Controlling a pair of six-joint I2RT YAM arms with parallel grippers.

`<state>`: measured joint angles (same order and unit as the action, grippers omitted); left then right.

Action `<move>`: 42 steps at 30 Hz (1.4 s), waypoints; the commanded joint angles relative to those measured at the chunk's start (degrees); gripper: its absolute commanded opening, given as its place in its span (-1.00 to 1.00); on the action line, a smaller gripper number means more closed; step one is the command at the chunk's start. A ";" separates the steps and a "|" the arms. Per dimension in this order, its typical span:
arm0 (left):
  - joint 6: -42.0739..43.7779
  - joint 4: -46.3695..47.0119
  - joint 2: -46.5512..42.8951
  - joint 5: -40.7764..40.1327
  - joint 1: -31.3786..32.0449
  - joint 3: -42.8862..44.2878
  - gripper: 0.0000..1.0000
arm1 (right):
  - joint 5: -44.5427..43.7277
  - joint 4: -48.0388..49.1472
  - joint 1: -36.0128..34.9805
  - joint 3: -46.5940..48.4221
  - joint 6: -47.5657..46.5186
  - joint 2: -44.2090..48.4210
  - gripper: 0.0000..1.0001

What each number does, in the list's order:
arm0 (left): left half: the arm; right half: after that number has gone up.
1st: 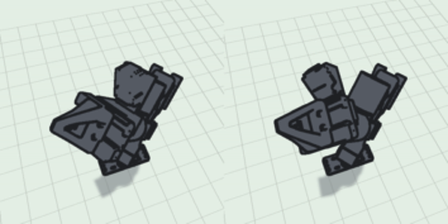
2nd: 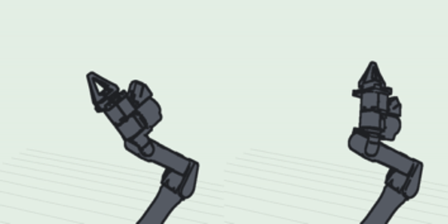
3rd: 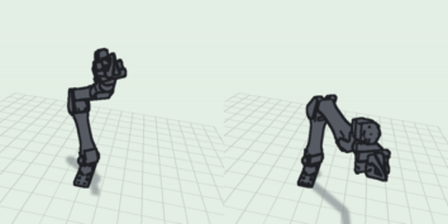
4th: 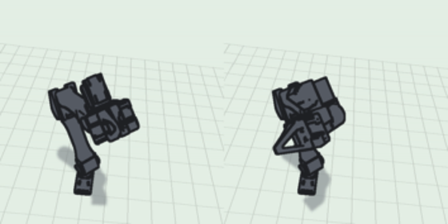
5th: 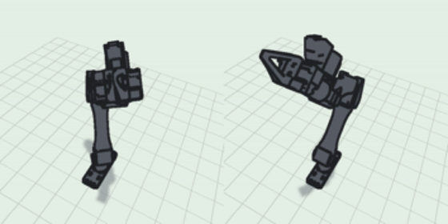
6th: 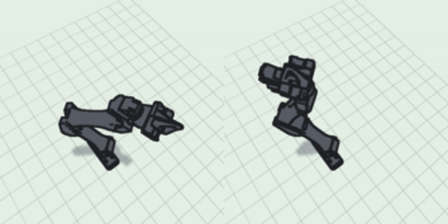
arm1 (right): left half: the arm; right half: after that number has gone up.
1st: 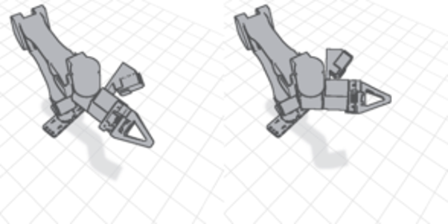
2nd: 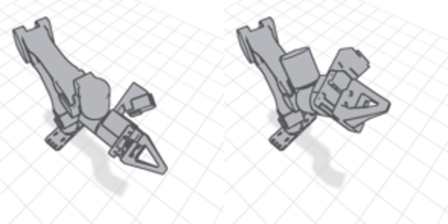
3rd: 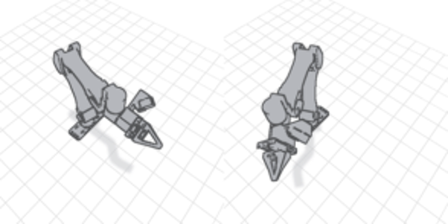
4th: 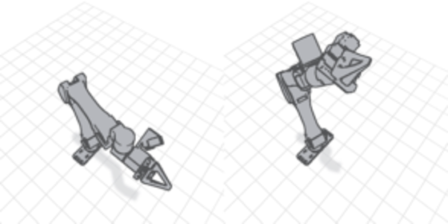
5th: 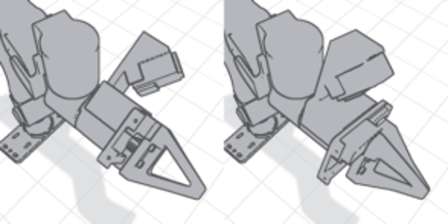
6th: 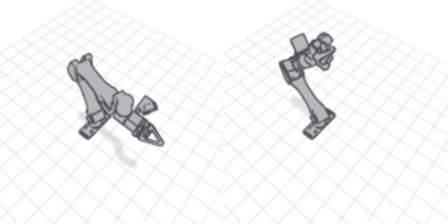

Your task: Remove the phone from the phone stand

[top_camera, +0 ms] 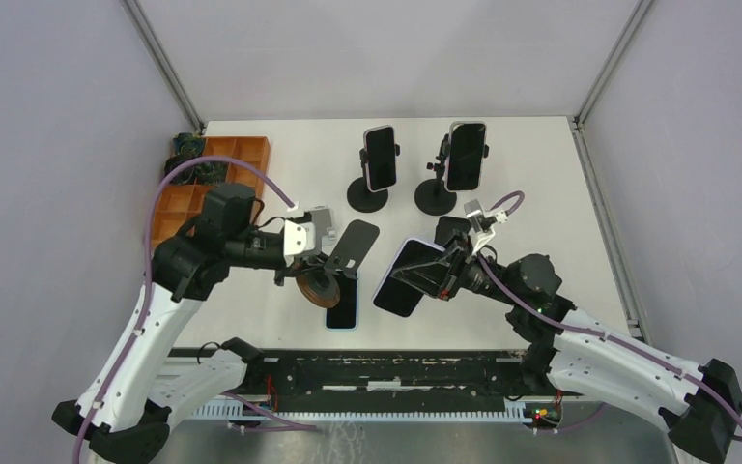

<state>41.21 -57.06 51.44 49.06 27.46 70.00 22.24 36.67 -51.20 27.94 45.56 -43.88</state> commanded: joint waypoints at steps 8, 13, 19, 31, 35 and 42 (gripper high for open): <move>-4.29 5.04 0.21 1.83 -0.13 6.30 -0.96 | 2.43 -16.23 0.36 4.44 -2.63 -14.32 -1.00; -4.52 4.88 -0.98 1.39 -0.13 6.71 -0.96 | 1.27 -15.52 -0.12 5.04 -0.61 -26.77 -1.00; -4.43 4.27 -1.54 1.76 -0.13 6.73 -0.96 | -2.53 -18.71 -1.35 8.72 -0.66 -36.98 -1.00; -4.23 3.55 -1.08 3.53 -0.12 6.83 -0.96 | -5.81 -13.63 -0.06 8.65 4.58 -46.06 -0.76; -4.10 3.51 -0.76 3.80 -0.13 6.69 -0.96 | -6.63 -13.35 0.37 8.61 4.41 -47.94 -0.47; -3.75 3.53 -0.73 3.88 -0.13 6.85 -0.96 | -13.91 -18.52 0.95 7.74 4.72 -46.86 0.17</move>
<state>38.79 -55.20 50.94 50.11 27.44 74.37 14.26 18.65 -50.83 34.72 49.50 -92.25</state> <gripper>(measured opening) 0.054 0.513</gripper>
